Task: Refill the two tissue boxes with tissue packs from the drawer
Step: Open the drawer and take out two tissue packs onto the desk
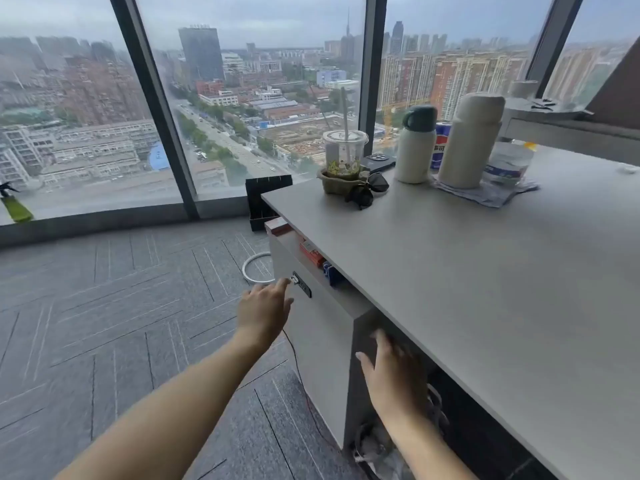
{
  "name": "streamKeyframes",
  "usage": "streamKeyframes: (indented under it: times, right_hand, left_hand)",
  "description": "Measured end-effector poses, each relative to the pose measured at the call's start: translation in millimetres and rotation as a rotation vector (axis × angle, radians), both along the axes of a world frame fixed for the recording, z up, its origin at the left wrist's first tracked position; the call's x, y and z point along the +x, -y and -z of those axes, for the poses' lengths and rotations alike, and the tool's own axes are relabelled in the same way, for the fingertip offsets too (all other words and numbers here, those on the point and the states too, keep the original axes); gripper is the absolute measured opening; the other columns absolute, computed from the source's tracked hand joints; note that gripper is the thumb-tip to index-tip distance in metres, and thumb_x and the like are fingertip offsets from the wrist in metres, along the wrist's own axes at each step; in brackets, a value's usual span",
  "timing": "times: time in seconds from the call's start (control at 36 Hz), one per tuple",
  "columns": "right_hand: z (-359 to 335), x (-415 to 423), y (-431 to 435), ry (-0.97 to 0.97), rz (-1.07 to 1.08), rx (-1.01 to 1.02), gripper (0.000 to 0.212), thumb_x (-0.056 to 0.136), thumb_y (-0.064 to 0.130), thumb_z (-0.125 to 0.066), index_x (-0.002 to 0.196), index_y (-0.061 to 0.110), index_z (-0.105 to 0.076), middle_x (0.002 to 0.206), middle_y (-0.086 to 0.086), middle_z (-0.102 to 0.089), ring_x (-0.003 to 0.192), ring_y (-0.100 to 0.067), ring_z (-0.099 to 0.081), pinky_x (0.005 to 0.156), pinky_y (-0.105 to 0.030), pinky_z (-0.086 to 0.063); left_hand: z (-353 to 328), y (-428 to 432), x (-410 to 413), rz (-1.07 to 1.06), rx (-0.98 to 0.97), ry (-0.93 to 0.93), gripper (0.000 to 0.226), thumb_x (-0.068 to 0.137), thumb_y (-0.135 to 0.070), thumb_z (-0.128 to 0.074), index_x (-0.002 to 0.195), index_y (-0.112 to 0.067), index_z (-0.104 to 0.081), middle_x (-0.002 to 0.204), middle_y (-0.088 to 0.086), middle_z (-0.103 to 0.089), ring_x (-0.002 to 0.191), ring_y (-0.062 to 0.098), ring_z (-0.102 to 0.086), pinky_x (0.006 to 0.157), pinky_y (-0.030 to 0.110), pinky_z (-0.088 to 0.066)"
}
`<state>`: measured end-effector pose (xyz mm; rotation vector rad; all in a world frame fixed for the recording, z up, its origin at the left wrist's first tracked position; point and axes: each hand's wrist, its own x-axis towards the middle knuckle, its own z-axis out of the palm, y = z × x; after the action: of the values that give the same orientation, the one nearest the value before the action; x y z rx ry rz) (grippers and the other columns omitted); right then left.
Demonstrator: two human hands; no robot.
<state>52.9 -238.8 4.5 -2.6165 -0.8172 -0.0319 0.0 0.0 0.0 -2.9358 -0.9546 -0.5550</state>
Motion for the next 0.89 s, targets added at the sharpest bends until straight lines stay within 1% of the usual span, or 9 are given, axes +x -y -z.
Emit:
streamKeyframes:
  times: [0.14,0.25,0.33,0.42,0.53,0.61,0.69,0.78,0.89]
  right_hand:
    - [7.1,6.2,-6.1,-0.119,0.024,0.271,0.038,0.087,0.032,-0.067,0.12,0.013,-0.061,0.115,-0.005,-0.07,0.108,-0.024,-0.065,0.089,-0.034,-0.05]
    - [20.5,11.0,-12.9,-0.157,-0.001,0.372,0.029,0.086,0.028,-0.07,0.109,0.014,-0.061,0.107,-0.004,-0.071,0.102,-0.024,-0.066,0.086,-0.033,-0.051]
    - [28.6,12.3,-18.1,-0.196,0.019,0.418,0.032,0.084,0.026,-0.07,0.11,0.011,-0.06,0.11,-0.007,-0.07,0.106,-0.025,-0.065,0.089,-0.035,-0.051]
    - [33.4,13.7,-21.0,-0.221,0.052,0.47,0.032,0.082,0.025,-0.071,0.11,0.012,-0.061,0.111,-0.007,-0.07,0.106,-0.024,-0.065,0.091,-0.04,-0.052]
    - [35.7,13.2,-25.0,-0.272,0.11,0.593,0.018,0.08,0.019,-0.074,0.096,0.016,-0.065,0.097,-0.002,-0.073,0.095,-0.021,-0.068,0.087,-0.043,-0.053]
    - [32.2,9.3,-27.0,-0.324,0.142,0.704,0.014,0.079,0.012,-0.075,0.083,0.021,-0.065,0.083,0.003,-0.072,0.081,-0.016,-0.069,0.081,-0.045,-0.054]
    - [31.1,6.6,-28.3,-0.341,0.171,0.762,0.027,0.076,0.008,-0.077,0.072,0.029,-0.062,0.07,0.007,-0.071,0.071,-0.01,-0.068,0.073,-0.042,-0.056]
    - [33.2,7.2,-29.0,-0.334,0.187,0.792,0.021,0.074,0.01,-0.08,0.071,0.025,-0.065,0.066,0.008,-0.07,0.066,-0.006,-0.067,0.069,-0.037,-0.056]
    - [33.7,7.0,-28.5,-0.351,0.183,0.826,0.014,0.075,0.008,-0.08,0.074,0.017,-0.069,0.068,0.007,-0.071,0.069,-0.003,-0.067,0.069,-0.029,-0.055]
  left_hand:
    - [-3.2,-15.7,20.5,0.0,0.023,-0.024,0.041,0.091,-0.042,-0.055,0.128,-0.025,-0.051,0.1,0.007,-0.074,0.092,0.031,-0.067,0.076,0.038,-0.05]
    - [1.7,-22.7,32.4,0.011,0.045,-0.019,0.037,0.088,-0.046,-0.058,0.117,-0.023,-0.055,0.091,0.006,-0.075,0.08,0.031,-0.069,0.069,0.036,-0.047]
    - [7.2,-26.6,36.2,0.001,0.011,0.012,0.034,0.088,-0.044,-0.058,0.111,-0.019,-0.058,0.081,0.011,-0.073,0.076,0.032,-0.067,0.067,0.036,-0.044]
    - [14.1,-28.8,37.3,0.004,-0.03,0.052,0.03,0.089,-0.045,-0.054,0.108,-0.021,-0.055,0.086,0.006,-0.075,0.078,0.031,-0.069,0.071,0.038,-0.046]
    - [14.3,-27.1,39.3,-0.011,-0.161,0.104,0.024,0.09,-0.042,-0.051,0.107,-0.025,-0.052,0.092,0.001,-0.075,0.082,0.03,-0.07,0.071,0.038,-0.052]
    - [14.2,-26.6,38.1,-0.007,-0.256,0.129,0.02,0.09,-0.041,-0.052,0.104,-0.027,-0.049,0.094,0.0,-0.075,0.082,0.031,-0.069,0.068,0.042,-0.056]
    - [16.3,-28.2,37.8,0.002,-0.292,0.132,0.019,0.091,-0.041,-0.051,0.104,-0.027,-0.048,0.094,0.003,-0.075,0.081,0.032,-0.069,0.067,0.044,-0.057]
    - [14.2,-27.6,38.1,0.007,-0.331,0.167,0.02,0.09,-0.037,-0.056,0.105,-0.023,-0.053,0.099,0.002,-0.076,0.084,0.032,-0.07,0.068,0.044,-0.058]
    - [13.0,-29.5,39.3,-0.004,-0.396,0.186,0.023,0.09,-0.033,-0.06,0.108,-0.019,-0.058,0.105,0.0,-0.075,0.093,0.027,-0.069,0.073,0.042,-0.057]
